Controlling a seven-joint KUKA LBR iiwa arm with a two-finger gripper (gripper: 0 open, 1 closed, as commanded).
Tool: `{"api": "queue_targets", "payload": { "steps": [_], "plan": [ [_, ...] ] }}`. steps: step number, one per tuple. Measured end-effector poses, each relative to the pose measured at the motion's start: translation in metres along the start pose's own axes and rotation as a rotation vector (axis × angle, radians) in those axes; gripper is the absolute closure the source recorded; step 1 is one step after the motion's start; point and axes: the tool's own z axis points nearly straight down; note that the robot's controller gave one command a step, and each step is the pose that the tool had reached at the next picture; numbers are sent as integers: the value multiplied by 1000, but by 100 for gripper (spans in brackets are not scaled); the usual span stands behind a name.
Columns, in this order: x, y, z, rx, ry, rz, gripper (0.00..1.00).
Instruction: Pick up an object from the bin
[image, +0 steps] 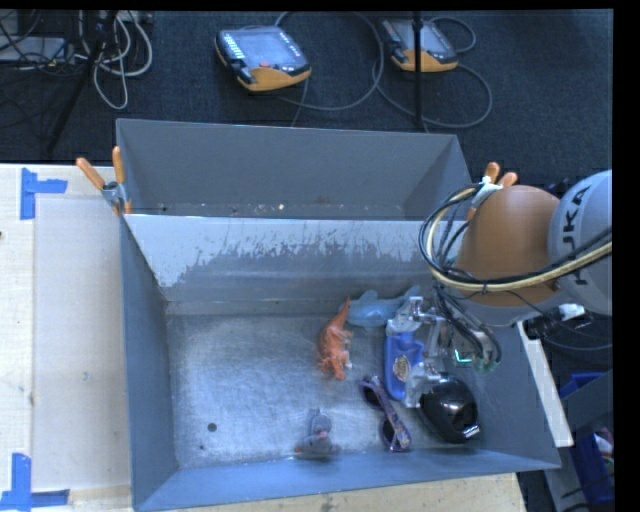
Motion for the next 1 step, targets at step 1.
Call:
{"api": "queue_targets", "payload": {
  "steps": [1],
  "plan": [
    [-2,0,-4,1,-7,-2,0]
  ]
}}
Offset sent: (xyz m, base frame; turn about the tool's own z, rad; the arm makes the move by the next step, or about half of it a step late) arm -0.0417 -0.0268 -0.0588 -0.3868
